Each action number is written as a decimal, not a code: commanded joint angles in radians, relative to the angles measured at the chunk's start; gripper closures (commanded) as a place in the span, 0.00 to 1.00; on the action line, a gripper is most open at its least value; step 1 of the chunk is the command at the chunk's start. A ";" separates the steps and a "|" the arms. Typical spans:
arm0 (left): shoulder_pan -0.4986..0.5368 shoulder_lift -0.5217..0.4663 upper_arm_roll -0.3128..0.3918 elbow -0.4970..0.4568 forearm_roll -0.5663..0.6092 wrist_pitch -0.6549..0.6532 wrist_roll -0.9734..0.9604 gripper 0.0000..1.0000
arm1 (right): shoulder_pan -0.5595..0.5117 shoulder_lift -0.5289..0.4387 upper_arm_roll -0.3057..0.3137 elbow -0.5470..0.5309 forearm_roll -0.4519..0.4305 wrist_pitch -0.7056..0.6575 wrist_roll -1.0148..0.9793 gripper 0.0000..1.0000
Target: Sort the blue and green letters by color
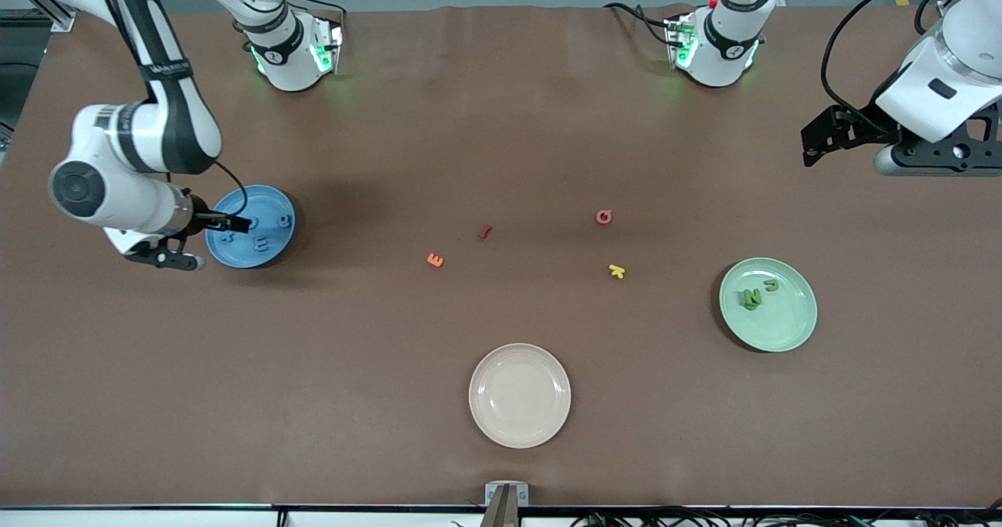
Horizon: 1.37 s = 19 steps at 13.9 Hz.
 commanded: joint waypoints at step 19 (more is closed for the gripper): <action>0.014 0.002 -0.003 -0.001 -0.014 0.011 0.020 0.00 | -0.022 0.079 0.000 0.596 0.033 -0.381 -0.217 0.00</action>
